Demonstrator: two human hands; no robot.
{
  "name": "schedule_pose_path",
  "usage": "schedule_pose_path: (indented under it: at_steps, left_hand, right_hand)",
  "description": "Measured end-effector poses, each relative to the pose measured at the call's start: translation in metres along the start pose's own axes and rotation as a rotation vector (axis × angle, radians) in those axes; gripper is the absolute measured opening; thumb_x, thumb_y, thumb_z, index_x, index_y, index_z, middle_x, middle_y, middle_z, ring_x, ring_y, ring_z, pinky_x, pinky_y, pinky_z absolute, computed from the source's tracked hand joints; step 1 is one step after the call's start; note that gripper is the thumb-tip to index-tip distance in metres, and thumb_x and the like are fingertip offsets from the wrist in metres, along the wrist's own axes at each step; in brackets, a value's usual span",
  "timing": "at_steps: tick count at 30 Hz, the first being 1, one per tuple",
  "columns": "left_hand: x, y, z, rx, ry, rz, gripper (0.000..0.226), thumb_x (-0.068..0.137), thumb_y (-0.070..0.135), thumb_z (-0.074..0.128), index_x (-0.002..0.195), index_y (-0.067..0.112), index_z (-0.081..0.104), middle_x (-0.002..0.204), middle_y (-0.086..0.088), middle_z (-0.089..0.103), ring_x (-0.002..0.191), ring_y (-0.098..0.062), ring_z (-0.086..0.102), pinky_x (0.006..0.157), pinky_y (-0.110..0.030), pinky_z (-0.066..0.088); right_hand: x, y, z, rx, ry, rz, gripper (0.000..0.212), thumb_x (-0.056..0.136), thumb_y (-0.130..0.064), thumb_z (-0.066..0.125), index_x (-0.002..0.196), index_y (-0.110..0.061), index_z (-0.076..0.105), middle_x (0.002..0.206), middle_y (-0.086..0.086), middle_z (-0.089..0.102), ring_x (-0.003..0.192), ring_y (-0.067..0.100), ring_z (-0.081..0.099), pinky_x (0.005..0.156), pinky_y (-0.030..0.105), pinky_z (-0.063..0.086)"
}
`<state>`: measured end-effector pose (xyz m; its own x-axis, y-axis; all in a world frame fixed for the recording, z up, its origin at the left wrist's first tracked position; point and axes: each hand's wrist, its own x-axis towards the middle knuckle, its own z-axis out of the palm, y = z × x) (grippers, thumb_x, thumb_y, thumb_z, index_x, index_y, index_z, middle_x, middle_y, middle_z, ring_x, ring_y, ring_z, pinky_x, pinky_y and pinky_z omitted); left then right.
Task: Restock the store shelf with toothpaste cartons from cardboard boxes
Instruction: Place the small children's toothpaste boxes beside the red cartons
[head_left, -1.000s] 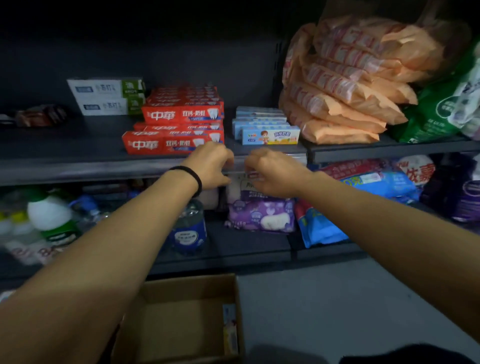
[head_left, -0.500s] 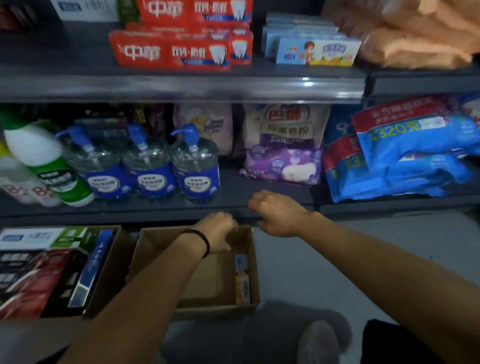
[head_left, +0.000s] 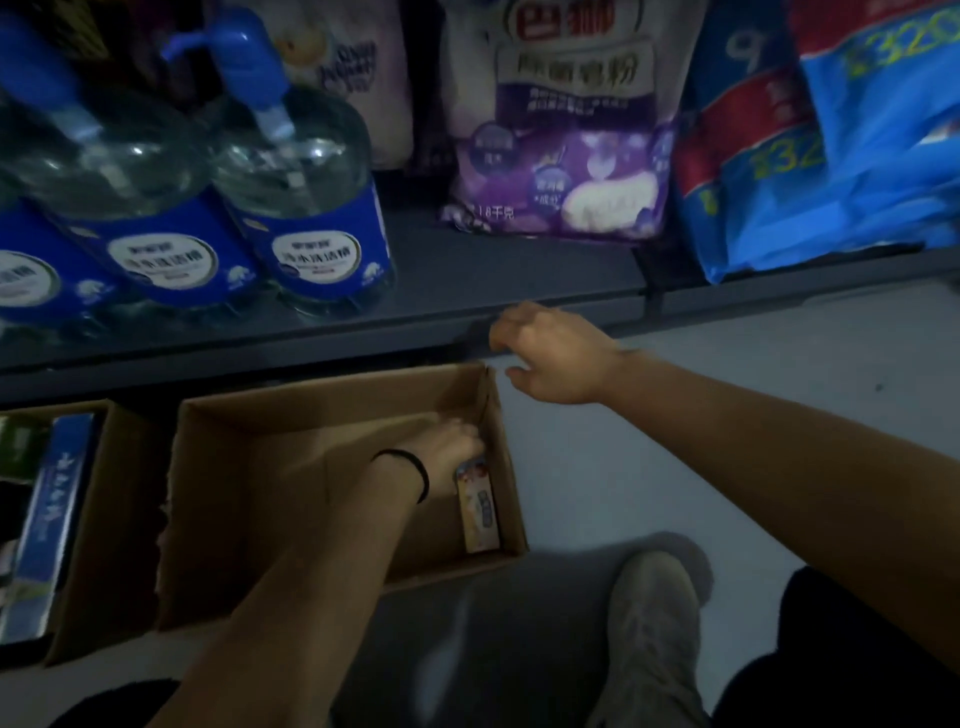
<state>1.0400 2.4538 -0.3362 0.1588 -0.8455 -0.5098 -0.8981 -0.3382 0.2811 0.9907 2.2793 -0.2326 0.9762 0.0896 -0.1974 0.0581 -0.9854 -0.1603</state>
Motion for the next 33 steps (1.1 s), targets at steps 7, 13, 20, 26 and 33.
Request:
schedule_pose_path:
  at_steps: [7, 13, 20, 26, 33]
  left_hand:
    - [0.014, -0.001, 0.015, 0.099, -0.023, -0.001, 0.026, 0.089, -0.001, 0.047, 0.112, 0.005, 0.058, 0.119, -0.012, 0.05, 0.11, -0.027, 0.046, 0.078, -0.027, 0.03]
    - [0.0, -0.012, 0.034, 0.141, 0.043, 0.047, 0.051, 0.085, -0.002, 0.049, 0.131, 0.018, 0.053, 0.136, -0.004, 0.046, 0.125, -0.026, 0.044, 0.1, -0.038, 0.041]
    - [-0.006, -0.011, 0.03, 0.199, 0.061, 0.094, 0.047, 0.089, 0.0, 0.045, 0.133, 0.017, 0.049, 0.137, -0.004, 0.042, 0.126, -0.024, 0.038, 0.1, -0.039, 0.039]
    - [0.008, -0.017, 0.031, 0.244, 0.058, 0.163, 0.037, 0.093, 0.007, 0.042, 0.126, 0.014, 0.055, 0.129, -0.003, 0.049, 0.119, -0.023, 0.042, 0.099, -0.037, 0.037]
    - [0.013, -0.02, 0.034, 0.267, 0.058, 0.183, 0.034, 0.095, 0.006, 0.04, 0.123, 0.017, 0.056, 0.127, 0.0, 0.049, 0.117, -0.02, 0.041, 0.095, -0.035, 0.039]
  right_hand:
    - [-0.004, 0.003, 0.019, 0.026, 0.048, 0.056, 0.03, 0.087, -0.022, 0.057, 0.113, -0.008, 0.057, 0.119, 0.01, 0.055, 0.111, 0.028, 0.049, 0.082, 0.039, 0.045]
    - [-0.013, -0.004, 0.027, 0.04, 0.062, 0.081, 0.029, 0.088, -0.023, 0.056, 0.113, -0.008, 0.057, 0.119, 0.01, 0.056, 0.111, 0.027, 0.05, 0.081, 0.04, 0.048]
    - [-0.015, -0.012, 0.027, 0.062, 0.08, 0.072, 0.03, 0.088, -0.023, 0.057, 0.115, -0.009, 0.058, 0.119, 0.009, 0.056, 0.111, 0.025, 0.049, 0.081, 0.036, 0.044]
    - [-0.011, -0.005, 0.029, 0.067, 0.088, 0.079, 0.029, 0.089, -0.024, 0.056, 0.114, -0.01, 0.058, 0.117, 0.007, 0.057, 0.108, 0.023, 0.05, 0.079, 0.036, 0.046]
    - [-0.012, 0.001, 0.039, 0.064, 0.091, 0.088, 0.028, 0.088, -0.026, 0.056, 0.112, -0.011, 0.058, 0.116, 0.007, 0.057, 0.107, 0.023, 0.051, 0.08, 0.037, 0.047]
